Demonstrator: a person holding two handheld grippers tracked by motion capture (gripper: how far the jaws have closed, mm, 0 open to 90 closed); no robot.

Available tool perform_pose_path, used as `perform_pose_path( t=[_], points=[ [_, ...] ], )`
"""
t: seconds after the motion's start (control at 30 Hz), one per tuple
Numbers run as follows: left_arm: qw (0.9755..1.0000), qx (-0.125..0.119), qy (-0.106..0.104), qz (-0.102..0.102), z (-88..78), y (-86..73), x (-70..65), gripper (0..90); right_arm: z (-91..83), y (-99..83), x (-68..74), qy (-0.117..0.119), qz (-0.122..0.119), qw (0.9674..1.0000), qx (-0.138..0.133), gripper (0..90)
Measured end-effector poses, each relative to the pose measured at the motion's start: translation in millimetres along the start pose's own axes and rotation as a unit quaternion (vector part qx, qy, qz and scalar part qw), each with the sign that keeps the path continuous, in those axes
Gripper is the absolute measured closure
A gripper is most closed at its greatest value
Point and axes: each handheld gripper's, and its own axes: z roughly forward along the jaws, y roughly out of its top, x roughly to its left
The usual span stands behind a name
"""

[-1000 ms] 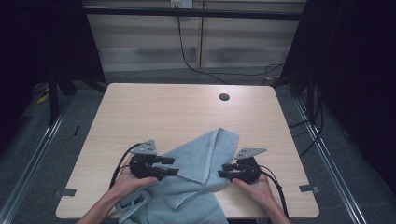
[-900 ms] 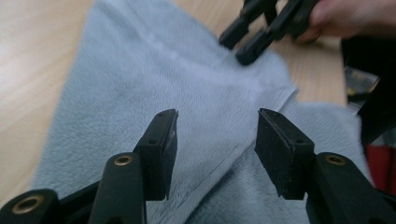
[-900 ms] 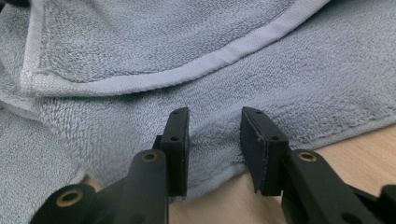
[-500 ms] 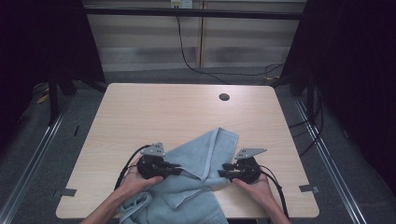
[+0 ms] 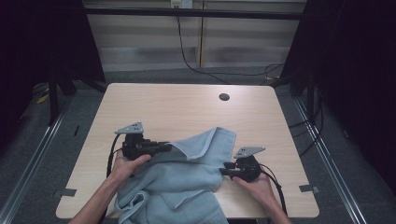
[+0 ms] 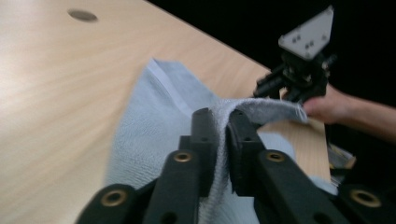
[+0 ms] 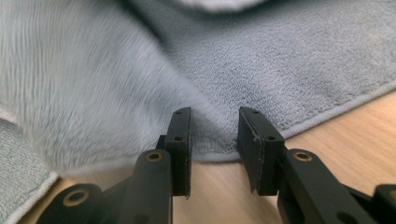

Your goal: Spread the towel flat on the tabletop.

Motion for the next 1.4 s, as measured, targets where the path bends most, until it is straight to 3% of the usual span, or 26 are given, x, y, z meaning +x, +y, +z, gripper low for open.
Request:
perform_pose_path(
  t=[0.07,0.17,0.3,0.43,0.5,0.57,0.6,0.67,0.7,0.77,0.87,0.9,0.93,1.0,1.07,1.1,1.13,1.23,1.33,1.4],
  points=[
    [0.9999,-0.002,0.009,-0.008,-4.5,0.3,6.7,87.1,-0.9,-0.2,-2.3,-0.004,0.0,1.0,0.0,65.9],
    [0.9986,-0.021,0.041,-0.025,-16.4,1.5,23.8,87.3,-1.6,0.0,-4.8,-0.007,0.004,1.0,0.002,65.7],
    [0.9936,-0.027,0.096,-0.053,-30.3,-4.1,52.8,87.6,-1.5,1.6,-9.3,-0.014,0.003,0.9999,0.002,65.3],
    [0.9842,-0.021,0.145,-0.098,-40.5,-13.3,88.1,87.6,-1.9,2.2,-12.2,-0.013,0.006,0.9999,0.002,64.7],
    [0.976,0.003,0.179,-0.123,-39.8,-18.5,104.2,87.6,-1.6,2.0,-12.2,-0.024,0.004,0.9997,0.008,62.8],
    [0.9724,0.011,0.188,-0.138,-37.9,-26.0,116.1,85.2,-2.0,1.7,-13.1,-0.023,0.007,0.9997,0.006,62.2],
    [0.97,0.012,0.187,-0.155,-37.3,-29.2,120.1,77.9,-2.6,1.4,-13.4,-0.026,0.007,0.9996,0.006,61.3],
    [0.9684,0.011,0.194,-0.156,-38.8,-32.8,121.7,75.3,-3.4,0.8,-12.6,-0.028,0.002,0.9996,0.008,60.6],
    [0.9658,0.005,0.201,-0.164,-41.2,-34.2,121.5,74.5,-3.5,0.8,-12.2,-0.026,0.002,0.9996,0.007,60.4],
    [0.9652,-0.001,0.204,-0.163,-46.9,-35.2,121.3,71.2,-4.2,1.5,-11.3,-0.026,0.002,0.9997,0.003,60.4],
    [0.9663,-0.014,0.2,-0.161,-58.7,-35.6,115.3,69.0,-8.1,3.4,-8.3,-0.02,0.004,0.9997,-0.014,60.2],
    [0.969,-0.014,0.193,-0.154,-62.1,-35.9,110.8,69.2,-10.2,4.4,-5.2,-0.013,-0.002,0.9997,-0.019,60.1],
    [0.9734,-0.011,0.184,-0.136,-65.0,-36.7,103.9,69.5,-12.0,5.6,-1.1,-0.004,-0.007,0.9997,-0.025,60.1],
    [0.9769,-0.011,0.185,-0.107,-68.7,-38.8,86.7,70.2,-14.2,7.2,9.7,0.019,-0.017,0.9991,-0.033,59.7],
    [0.9835,0.001,0.163,-0.078,-68.3,-43.2,68.3,71.3,-12.1,9.7,20.8,0.027,-0.029,0.9987,-0.031,58.5],
    [0.9862,0.011,0.152,-0.064,-67.0,-45.5,59.5,71.3,-10.0,11.1,24.0,0.032,-0.034,0.9984,-0.033,58.5],
    [0.9905,0.019,0.126,-0.053,-66.3,-48.1,51.7,71.2,-8.6,12.9,27.8,0.039,-0.035,0.998,-0.034,58.5],
    [0.9957,0.026,0.08,-0.039,-65.8,-56.8,25.8,66.4,-5.4,18.5,42.7,0.074,-0.043,0.9954,-0.043,58.8],
    [0.9969,0.051,0.054,-0.026,-64.1,-72.0,3.4,60.8,-0.2,21.0,58.8,0.114,-0.067,0.9905,-0.04,66.5],
    [0.9958,0.071,0.056,-0.011,-63.3,-83.3,-6.2,59.6,1.8,20.6,68.5,0.143,-0.07,0.9864,-0.042,67.6]
  ],
)
